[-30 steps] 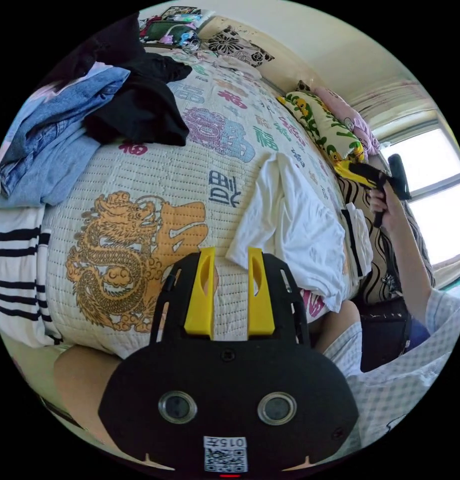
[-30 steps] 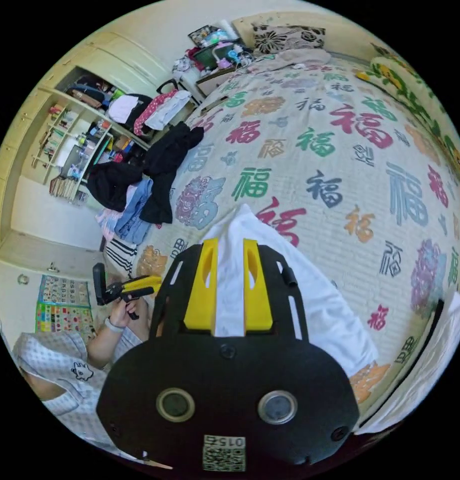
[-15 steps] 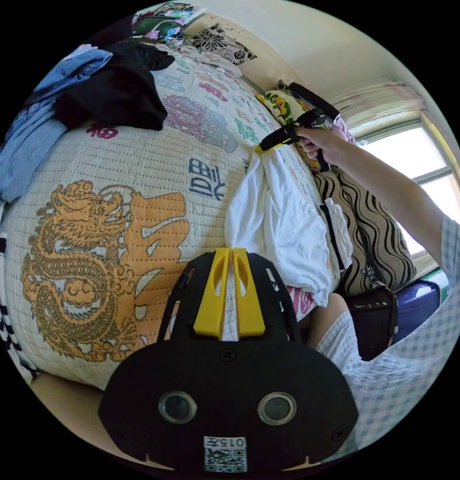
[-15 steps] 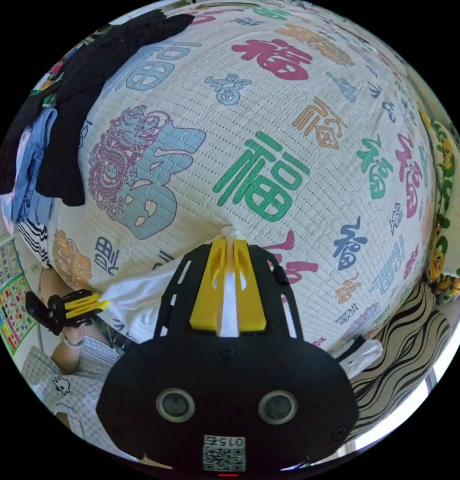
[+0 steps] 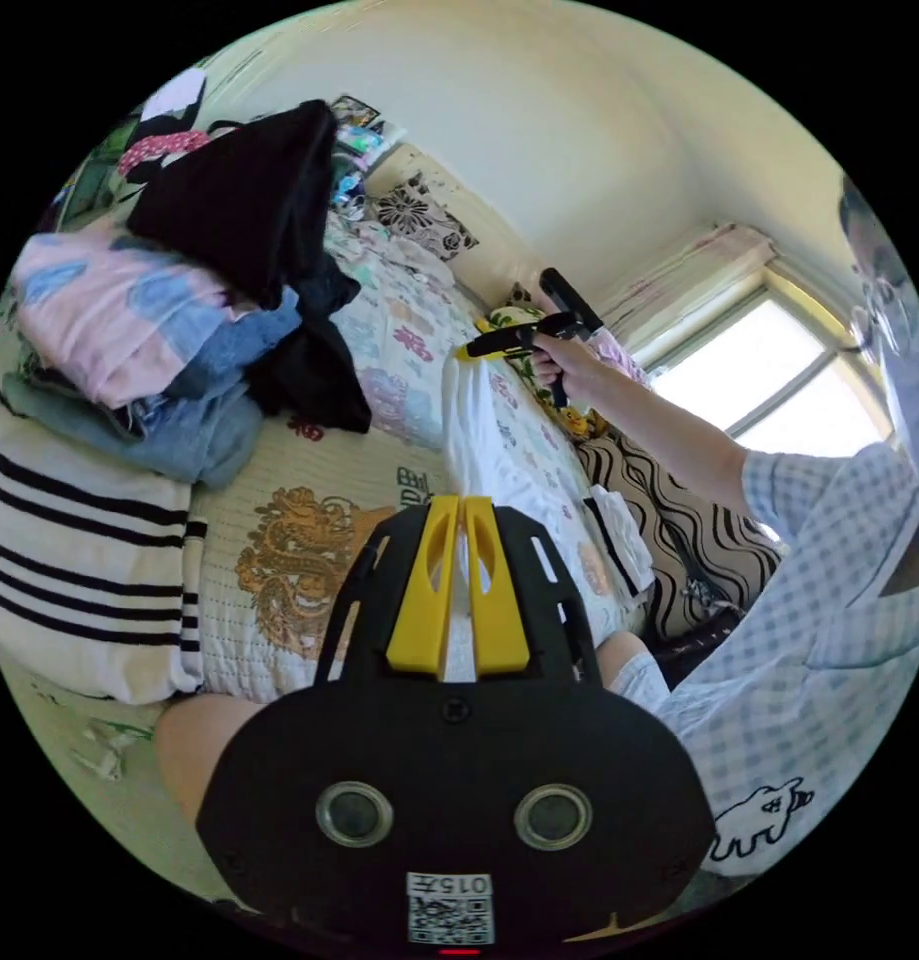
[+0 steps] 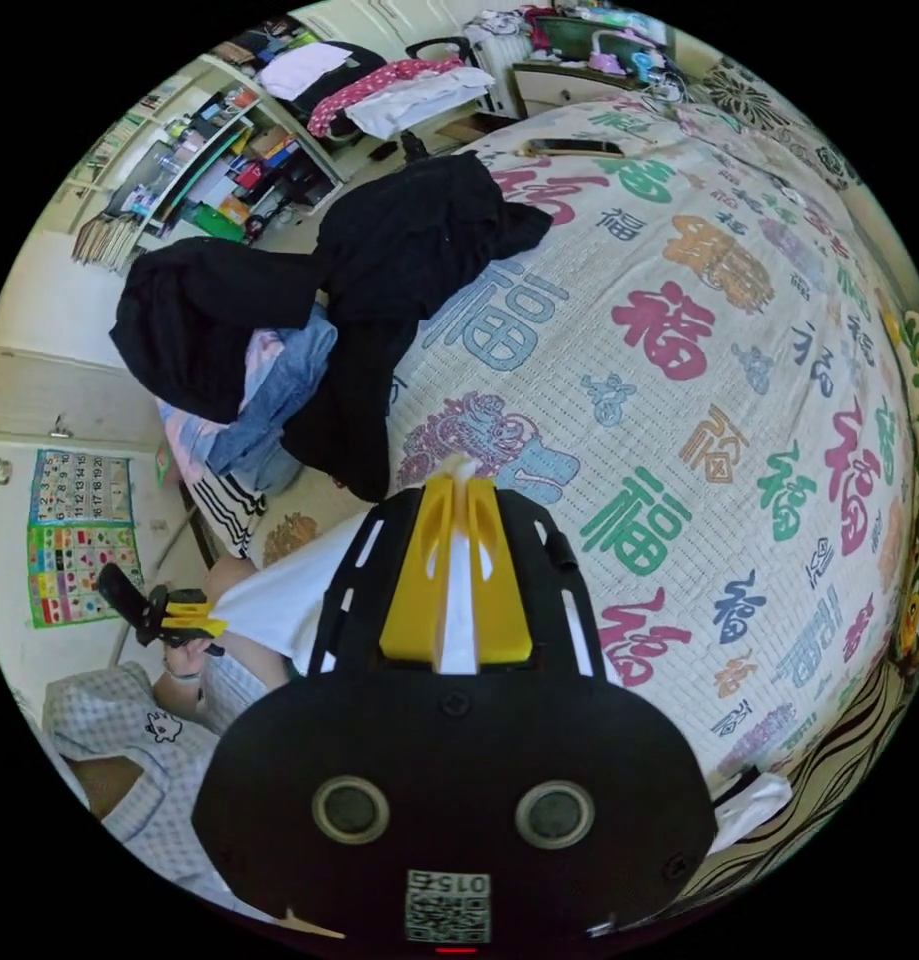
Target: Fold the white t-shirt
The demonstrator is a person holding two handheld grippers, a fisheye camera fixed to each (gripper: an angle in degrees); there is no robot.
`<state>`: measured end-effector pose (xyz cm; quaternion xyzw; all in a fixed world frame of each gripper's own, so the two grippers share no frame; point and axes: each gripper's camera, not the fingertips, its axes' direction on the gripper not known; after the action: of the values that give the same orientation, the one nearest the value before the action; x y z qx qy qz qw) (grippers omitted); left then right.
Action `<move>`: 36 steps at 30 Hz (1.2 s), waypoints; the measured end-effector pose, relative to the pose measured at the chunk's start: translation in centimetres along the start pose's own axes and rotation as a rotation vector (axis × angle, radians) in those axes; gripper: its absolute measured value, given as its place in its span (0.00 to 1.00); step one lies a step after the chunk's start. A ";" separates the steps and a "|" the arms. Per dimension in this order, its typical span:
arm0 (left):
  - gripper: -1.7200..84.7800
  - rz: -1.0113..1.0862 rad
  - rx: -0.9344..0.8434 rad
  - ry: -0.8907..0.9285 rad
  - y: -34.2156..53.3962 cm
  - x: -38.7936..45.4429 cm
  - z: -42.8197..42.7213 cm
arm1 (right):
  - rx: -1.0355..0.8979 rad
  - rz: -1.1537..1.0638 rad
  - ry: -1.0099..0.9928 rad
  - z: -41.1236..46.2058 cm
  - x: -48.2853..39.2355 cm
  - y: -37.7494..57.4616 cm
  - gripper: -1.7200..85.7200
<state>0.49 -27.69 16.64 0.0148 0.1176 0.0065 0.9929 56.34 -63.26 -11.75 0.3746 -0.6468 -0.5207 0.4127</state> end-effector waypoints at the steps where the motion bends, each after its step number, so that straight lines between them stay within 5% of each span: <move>1: 0.01 0.066 -0.013 0.028 0.6 1.8 0.3 | 0.025 0.003 -0.026 -1.3 0.8 1.3 0.03; 11: 0.01 0.685 -0.197 0.160 11.2 21.1 11.4 | 0.484 0.117 -0.375 -12.0 16.2 25.6 0.03; 20: 0.02 0.946 -0.475 0.032 20.9 28.7 26.2 | 0.457 0.357 -0.533 -8.2 27.8 35.9 0.09; 26: 0.05 1.088 -0.644 -0.009 24.5 30.8 31.7 | 0.480 0.470 -0.396 -11.9 30.1 40.5 0.12; 31: 0.04 1.126 -0.528 -0.005 21.9 31.6 30.1 | 0.593 0.597 -0.238 -16.9 30.0 44.0 0.12; 34: 0.02 1.051 -0.320 -0.076 17.0 30.0 28.6 | 0.610 0.531 -0.281 -18.7 29.1 44.0 0.10; 36: 0.02 0.982 -0.357 -0.106 14.2 28.3 29.7 | 0.552 0.443 -0.311 -18.9 27.7 42.5 0.11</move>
<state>34.79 -13.89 39.35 -0.1009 0.0436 0.4905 0.8645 60.95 -87.91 36.24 0.2394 -0.8828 -0.2756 0.2957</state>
